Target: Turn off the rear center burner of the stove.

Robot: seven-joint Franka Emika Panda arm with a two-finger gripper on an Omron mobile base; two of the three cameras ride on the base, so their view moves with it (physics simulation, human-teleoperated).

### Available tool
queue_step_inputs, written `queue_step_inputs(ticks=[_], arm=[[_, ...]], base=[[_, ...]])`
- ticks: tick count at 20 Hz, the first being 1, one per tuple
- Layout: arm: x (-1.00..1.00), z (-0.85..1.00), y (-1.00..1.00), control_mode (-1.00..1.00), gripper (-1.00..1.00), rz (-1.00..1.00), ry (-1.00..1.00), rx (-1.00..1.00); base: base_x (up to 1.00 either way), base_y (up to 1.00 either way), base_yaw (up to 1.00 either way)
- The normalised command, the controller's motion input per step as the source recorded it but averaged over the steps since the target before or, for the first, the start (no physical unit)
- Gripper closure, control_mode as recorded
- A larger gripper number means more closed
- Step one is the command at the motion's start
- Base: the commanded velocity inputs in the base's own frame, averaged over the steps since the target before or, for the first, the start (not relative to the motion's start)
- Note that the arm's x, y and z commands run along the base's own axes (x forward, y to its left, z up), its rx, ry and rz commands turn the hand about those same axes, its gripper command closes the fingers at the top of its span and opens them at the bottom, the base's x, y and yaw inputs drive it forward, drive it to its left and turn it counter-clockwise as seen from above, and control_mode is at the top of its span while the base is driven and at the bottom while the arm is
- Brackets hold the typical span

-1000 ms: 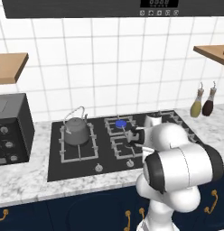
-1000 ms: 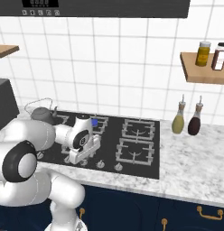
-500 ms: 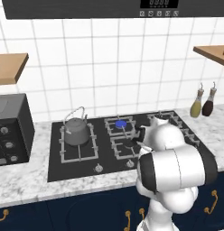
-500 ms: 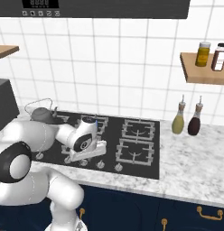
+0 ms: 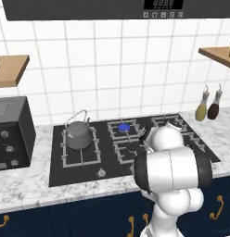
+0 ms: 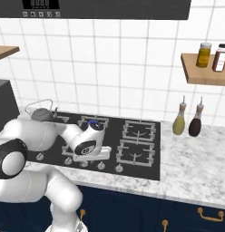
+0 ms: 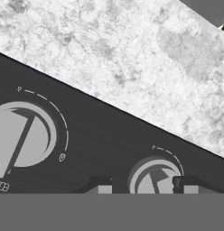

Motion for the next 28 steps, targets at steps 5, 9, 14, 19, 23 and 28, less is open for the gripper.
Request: queue_step_inputs(ticks=[5, 9, 14, 19, 23, 28], arm=[[0.00, -0.60, 0.00, -1.00, 1.00, -1.00, 0.00, 0.00], [0.00, -0.60, 0.00, -1.00, 1.00, -1.00, 0.00, 0.00], [0.00, -0.60, 0.00, -1.00, 1.00, -1.00, 0.00, 0.00], [0.00, -0.59, 0.00, -1.00, 1.00, -1.00, 0.00, 0.00], [0.00, -0.59, 0.00, -1.00, 1.00, -1.00, 0.00, 0.00], [0.00, -0.65, 0.00, -1.00, 1.00, -1.00, 0.00, 0.00]], base=[[0.00, 0.00, 0.00], [0.00, 0.00, 0.00], [0.00, 0.00, 0.00], [0.00, 0.00, 0.00], [0.00, 0.00, 0.00], [0.00, 0.00, 0.00]])
